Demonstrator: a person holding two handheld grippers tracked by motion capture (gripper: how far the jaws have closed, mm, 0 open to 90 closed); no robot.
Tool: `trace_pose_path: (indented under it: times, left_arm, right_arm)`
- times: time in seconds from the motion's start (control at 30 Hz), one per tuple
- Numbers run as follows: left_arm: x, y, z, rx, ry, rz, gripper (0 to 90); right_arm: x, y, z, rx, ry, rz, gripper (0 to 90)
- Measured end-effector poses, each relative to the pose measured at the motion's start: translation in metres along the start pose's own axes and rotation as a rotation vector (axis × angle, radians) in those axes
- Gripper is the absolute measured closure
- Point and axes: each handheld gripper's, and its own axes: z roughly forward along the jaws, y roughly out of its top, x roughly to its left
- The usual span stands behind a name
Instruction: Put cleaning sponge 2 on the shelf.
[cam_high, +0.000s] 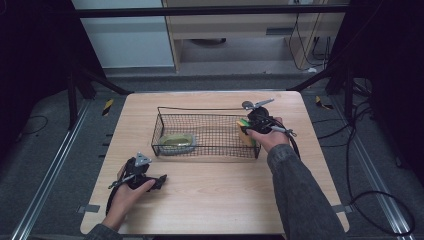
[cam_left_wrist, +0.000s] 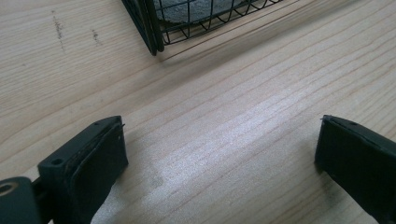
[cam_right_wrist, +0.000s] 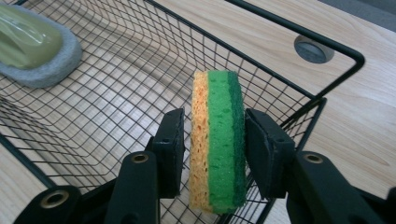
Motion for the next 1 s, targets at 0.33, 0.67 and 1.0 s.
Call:
trace_pose_path:
  times: [0.33, 0.67, 1.0]
  left_arm:
    - [0.000, 0.000, 0.000, 0.000, -0.001, 0.001, 0.9]
    - [0.000, 0.000, 0.000, 0.000, -0.002, 0.002, 1.0]
    - [0.000, 0.000, 0.000, 0.000, -0.003, 0.003, 0.9]
  right_arm:
    - [0.014, 0.009, 0.005, 0.009, 0.029, -0.009, 59.4]
    - [0.027, 0.015, 0.015, 0.025, 0.054, -0.021, 55.6]
    - [0.032, 0.017, 0.014, 0.022, 0.058, -0.017, 45.6]
